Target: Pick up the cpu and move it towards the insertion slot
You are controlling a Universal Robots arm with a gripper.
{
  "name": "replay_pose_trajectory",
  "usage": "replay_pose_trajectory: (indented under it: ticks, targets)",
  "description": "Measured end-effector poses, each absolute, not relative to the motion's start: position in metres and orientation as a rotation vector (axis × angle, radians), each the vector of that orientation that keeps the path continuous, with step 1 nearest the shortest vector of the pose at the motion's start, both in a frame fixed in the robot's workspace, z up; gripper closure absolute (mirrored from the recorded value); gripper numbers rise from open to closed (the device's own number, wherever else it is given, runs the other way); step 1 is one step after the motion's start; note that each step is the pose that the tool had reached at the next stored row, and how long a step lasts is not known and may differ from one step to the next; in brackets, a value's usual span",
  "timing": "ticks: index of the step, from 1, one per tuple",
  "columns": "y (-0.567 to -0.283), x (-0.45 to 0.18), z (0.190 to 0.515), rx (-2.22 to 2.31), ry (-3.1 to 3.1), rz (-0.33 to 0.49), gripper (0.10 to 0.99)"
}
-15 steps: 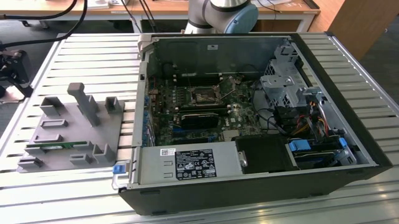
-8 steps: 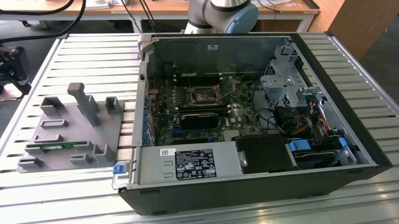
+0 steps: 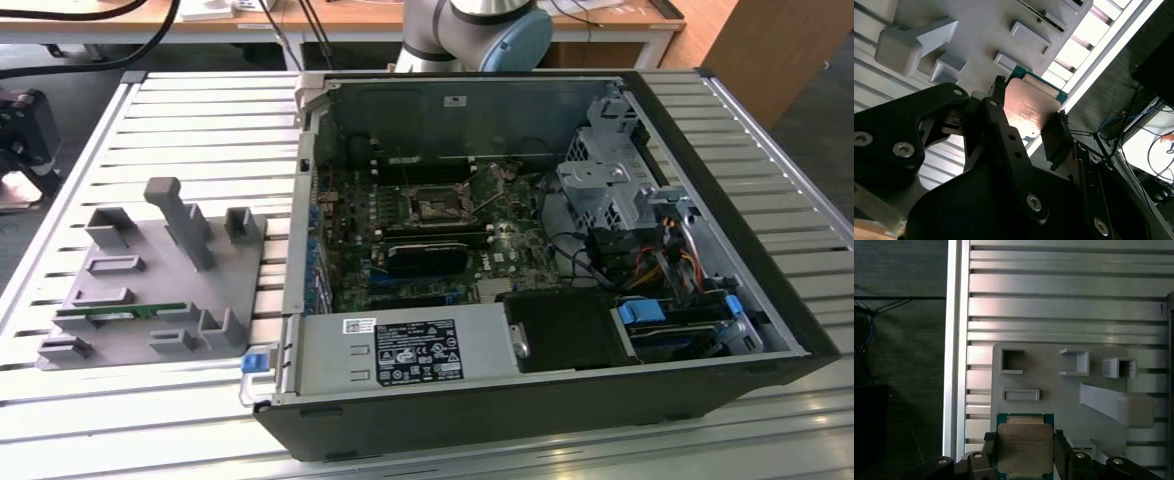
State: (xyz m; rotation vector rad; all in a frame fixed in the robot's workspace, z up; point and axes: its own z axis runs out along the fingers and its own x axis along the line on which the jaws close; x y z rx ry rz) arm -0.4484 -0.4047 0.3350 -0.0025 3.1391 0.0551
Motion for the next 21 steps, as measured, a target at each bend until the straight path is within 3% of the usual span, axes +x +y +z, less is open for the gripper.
replay_pose_trajectory:
  ticks: [21]
  targets:
    - [-0.403, -0.448, 0.364, -0.002, 3.139, 0.055, 0.549]
